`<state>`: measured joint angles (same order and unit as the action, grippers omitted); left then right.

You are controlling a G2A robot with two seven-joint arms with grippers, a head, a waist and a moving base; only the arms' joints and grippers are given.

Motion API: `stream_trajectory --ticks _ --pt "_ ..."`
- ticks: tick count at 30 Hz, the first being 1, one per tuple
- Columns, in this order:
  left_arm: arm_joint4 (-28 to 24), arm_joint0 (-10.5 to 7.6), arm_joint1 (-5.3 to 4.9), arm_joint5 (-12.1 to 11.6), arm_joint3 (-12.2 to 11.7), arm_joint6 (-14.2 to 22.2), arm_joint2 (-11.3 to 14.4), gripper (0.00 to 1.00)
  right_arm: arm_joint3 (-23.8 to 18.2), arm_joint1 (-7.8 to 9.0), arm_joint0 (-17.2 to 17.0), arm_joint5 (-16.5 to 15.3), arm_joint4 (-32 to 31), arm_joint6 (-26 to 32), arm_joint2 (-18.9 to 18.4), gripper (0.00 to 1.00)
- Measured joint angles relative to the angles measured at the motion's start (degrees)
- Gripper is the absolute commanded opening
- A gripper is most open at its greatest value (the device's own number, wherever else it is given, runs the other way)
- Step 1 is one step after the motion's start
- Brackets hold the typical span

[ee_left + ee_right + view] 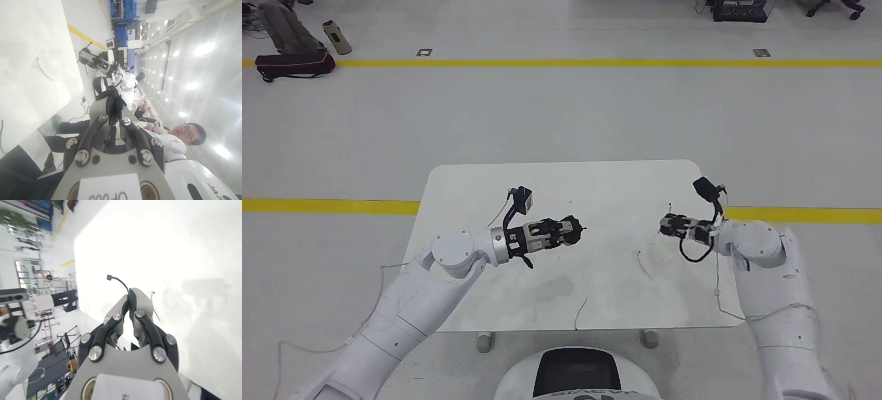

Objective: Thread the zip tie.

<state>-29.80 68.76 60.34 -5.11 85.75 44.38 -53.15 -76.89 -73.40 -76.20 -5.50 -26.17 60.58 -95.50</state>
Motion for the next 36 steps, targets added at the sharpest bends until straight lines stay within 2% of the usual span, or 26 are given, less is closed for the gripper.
stream_trajectory --ticks 3,6,13,23,27,32,36 --pt "0.0 0.0 0.0 0.0 0.0 0.0 0.0 0.0 -0.51 0.26 -1.56 -3.71 10.06 0.52 -2.69 0.0" --pt "0.0 0.0 0.0 0.0 0.0 0.0 0.0 0.0 -0.08 0.52 -2.36 -6.2 16.56 1.62 -3.88 0.0" --pt "0.0 0.0 0.0 0.0 0.0 0.0 0.0 0.0 1.86 0.89 -1.61 -9.18 29.42 8.18 -3.33 0.0" --pt "0.2 0.12 0.02 0.09 -0.03 -0.43 0.04 0.0 1.39 0.86 -1.86 -9.4 29.66 7.63 -2.98 0.0" --pt "0.86 0.56 0.27 0.32 0.51 -2.74 0.84 0.0 -1.64 0.7 -3.84 -14.05 34.99 5.68 -1.81 0.0" --pt "0.79 0.35 0.9 -0.13 -0.02 -5.75 2.17 0.0 -5.98 0.55 -5.83 -13.97 37.82 3.48 -0.92 0.0" --pt "-0.55 -0.46 1.72 -1.34 -1.53 -7.13 3.72 0.0 -8.66 0.19 -6.9 -13.97 37.97 2.17 1.17 0.0"
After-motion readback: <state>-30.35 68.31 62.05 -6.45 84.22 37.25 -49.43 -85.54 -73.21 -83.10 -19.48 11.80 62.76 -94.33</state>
